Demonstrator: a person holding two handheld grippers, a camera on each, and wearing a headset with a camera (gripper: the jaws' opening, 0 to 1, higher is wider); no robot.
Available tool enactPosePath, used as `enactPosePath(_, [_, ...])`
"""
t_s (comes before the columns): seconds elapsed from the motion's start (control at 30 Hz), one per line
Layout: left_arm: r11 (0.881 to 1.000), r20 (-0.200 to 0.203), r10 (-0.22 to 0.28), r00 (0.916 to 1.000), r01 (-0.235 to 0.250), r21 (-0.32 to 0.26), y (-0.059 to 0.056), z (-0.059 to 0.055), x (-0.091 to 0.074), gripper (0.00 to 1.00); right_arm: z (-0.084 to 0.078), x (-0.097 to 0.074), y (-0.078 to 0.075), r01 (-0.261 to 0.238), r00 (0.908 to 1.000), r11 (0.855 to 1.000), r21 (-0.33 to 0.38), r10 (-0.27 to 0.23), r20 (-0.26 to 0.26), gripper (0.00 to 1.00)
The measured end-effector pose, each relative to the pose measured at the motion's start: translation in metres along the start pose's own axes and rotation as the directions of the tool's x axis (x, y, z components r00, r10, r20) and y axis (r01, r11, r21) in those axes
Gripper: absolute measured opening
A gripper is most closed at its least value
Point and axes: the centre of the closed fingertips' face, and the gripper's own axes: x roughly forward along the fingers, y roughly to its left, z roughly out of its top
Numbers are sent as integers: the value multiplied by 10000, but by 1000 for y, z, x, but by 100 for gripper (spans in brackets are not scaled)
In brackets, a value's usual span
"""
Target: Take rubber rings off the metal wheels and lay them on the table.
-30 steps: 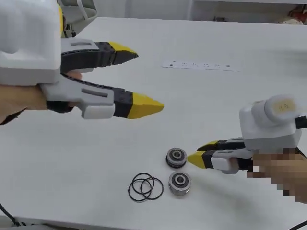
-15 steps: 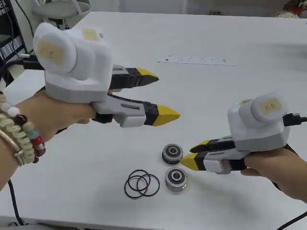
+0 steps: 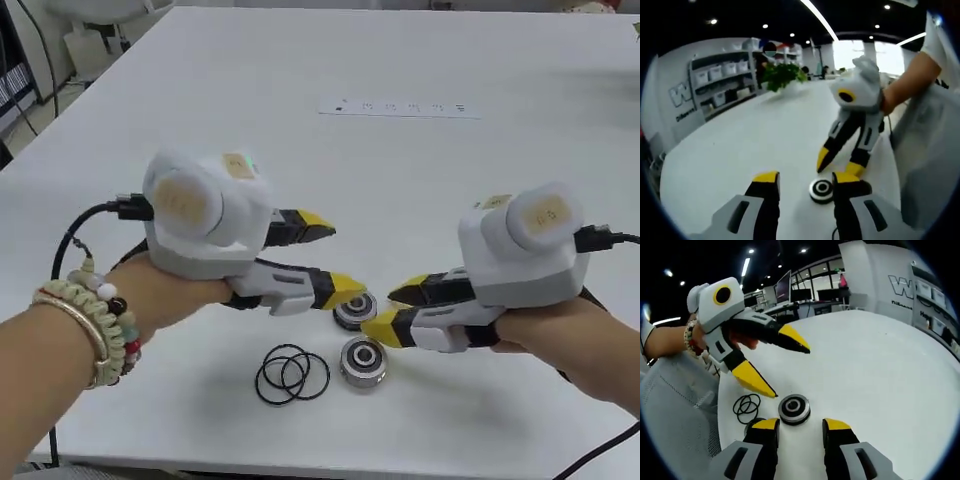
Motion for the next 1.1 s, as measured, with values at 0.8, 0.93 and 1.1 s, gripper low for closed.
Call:
enactPosePath(0.8, [9950, -687, -665, 9954, 610, -792, -20, -31, 14, 14, -6, 3, 7, -128, 9994, 9971, -746, 103, -340, 17])
enactPosePath(0.93, [9947, -652, -607, 9960, 550, -865, -20, -31, 13, 14, -6, 3, 7, -126, 9994, 9972, -731, 102, -343, 17])
enactPosePath(1.1, [9944, -617, -563, 9965, 504, -932, -19, -32, 13, 14, -8, 1, 4, -25, 9987, 9937, -1124, -33, -509, 6])
